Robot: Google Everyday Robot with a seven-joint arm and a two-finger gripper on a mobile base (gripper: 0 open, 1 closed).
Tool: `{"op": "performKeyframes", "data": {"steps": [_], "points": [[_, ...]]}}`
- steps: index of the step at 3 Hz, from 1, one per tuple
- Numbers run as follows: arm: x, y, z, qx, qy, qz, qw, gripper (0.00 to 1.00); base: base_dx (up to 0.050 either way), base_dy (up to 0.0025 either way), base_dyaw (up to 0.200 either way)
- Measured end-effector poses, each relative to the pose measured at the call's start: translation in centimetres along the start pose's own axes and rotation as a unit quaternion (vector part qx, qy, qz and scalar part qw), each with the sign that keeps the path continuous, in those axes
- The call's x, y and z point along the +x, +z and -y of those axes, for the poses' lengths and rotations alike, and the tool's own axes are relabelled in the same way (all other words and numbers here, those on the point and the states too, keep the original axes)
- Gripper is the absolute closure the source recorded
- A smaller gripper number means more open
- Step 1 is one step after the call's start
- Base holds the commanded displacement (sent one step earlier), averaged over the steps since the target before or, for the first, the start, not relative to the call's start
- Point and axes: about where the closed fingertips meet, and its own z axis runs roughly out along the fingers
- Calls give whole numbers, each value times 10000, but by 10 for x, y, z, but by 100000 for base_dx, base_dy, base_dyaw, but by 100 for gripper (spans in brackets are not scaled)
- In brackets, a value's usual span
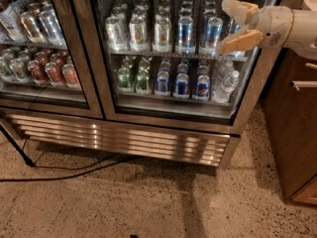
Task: Open right fridge door
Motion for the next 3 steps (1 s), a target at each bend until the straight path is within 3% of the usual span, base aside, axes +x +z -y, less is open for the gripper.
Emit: {"op": "performKeyframes", "data": {"steps": [1,3], "points": [[15,27,-6,-267,187,54,9995,0,0,0,0],[12,32,-14,-289,86,-38,9995,0,0,0,0]]}}
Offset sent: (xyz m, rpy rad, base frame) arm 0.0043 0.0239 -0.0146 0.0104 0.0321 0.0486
